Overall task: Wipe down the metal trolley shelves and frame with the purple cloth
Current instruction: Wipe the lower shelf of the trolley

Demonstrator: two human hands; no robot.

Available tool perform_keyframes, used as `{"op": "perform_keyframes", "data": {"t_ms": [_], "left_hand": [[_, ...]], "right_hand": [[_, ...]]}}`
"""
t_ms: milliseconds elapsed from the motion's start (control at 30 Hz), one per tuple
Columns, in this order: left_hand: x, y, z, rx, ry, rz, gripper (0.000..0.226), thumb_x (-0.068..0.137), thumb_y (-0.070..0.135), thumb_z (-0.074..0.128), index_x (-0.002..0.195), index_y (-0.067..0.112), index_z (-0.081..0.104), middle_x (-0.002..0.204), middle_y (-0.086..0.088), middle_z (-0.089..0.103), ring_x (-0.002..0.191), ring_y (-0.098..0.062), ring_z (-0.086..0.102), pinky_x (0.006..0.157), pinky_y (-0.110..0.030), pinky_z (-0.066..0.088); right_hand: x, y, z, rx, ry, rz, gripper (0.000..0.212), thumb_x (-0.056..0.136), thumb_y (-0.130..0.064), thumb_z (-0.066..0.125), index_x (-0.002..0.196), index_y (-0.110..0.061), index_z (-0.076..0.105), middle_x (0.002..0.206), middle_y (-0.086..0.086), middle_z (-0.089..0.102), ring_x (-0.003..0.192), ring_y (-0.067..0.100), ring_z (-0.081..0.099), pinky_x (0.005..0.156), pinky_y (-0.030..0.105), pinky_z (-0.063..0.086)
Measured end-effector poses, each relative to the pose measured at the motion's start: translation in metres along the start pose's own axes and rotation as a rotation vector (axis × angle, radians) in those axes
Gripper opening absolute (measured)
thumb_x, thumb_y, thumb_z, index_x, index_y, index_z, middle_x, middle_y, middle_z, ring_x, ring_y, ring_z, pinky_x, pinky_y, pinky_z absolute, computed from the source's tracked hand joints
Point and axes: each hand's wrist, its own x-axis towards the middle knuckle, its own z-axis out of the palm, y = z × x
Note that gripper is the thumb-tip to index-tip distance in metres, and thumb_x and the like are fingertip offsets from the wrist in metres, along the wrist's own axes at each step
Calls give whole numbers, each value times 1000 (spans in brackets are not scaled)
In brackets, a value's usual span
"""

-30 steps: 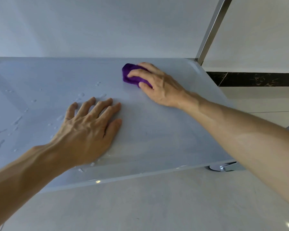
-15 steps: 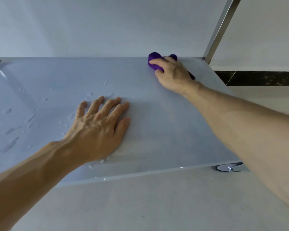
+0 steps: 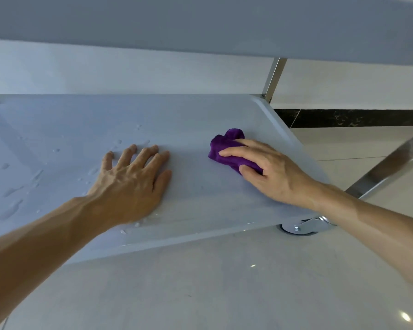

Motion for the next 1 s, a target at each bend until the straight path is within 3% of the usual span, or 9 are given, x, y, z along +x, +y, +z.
{"op": "perform_keyframes", "data": {"t_ms": [200,267,333,400,467,533,600,800,1000], "left_hand": [[-2,2,-8,11,-39,35,60,94,53,9,147,31,29,157,4,29,143,-30,29,110,-57,28],[-2,1,-10,5,-73,42,61,93,54,11,147,31,28,158,4,28,143,-29,28,110,-57,29],[1,-2,-13,-11,-114,49,60,93,54,18,147,33,29,158,6,27,143,-27,27,111,-53,29],[9,-6,-22,-91,-125,18,49,98,51,29,143,35,38,154,8,35,139,-25,34,111,-47,30],[15,-10,-35,-258,-42,-25,35,101,42,38,131,32,53,144,4,48,127,-25,48,104,-40,37],[13,-2,-45,-433,112,11,26,101,35,43,117,29,62,128,2,58,110,-21,57,91,-32,40],[3,20,-54,-513,131,126,24,99,40,44,110,32,64,120,7,59,101,-13,57,89,-26,41],[-18,93,-39,-92,-190,331,76,76,79,6,135,46,41,137,10,51,120,-25,50,102,-47,40],[-41,82,-22,38,17,534,67,87,74,21,140,38,44,134,9,54,117,-23,54,97,-41,44]], "right_hand": [[-38,-58,17,21,111,-66,44,92,-9,59,132,-26,59,139,-5,54,127,16,49,111,27,33],[-47,-80,18,106,28,-144,45,95,-17,58,138,-28,52,140,-8,52,128,13,49,110,30,35],[-49,-92,15,283,-108,-134,46,98,-30,54,142,-37,43,137,-19,52,126,2,48,107,20,36],[-44,-92,9,441,-115,-41,39,99,-39,51,138,-42,44,131,-25,55,121,-6,51,99,10,37],[-34,-77,4,516,47,99,33,101,-34,50,134,-34,53,130,-22,60,121,-7,53,101,11,38],[-24,-53,-2,443,195,244,32,102,-21,48,134,-22,54,134,-11,60,125,0,52,103,11,37],[-18,-28,-6,308,175,343,36,103,-13,42,138,-17,49,142,-4,54,133,8,47,102,10,32],[-21,3,7,5,109,378,35,103,-12,36,133,-15,53,142,1,52,130,17,47,98,17,30],[-23,7,8,1,120,370,35,102,-12,36,131,-16,55,141,-2,54,130,17,47,99,17,31]]}}
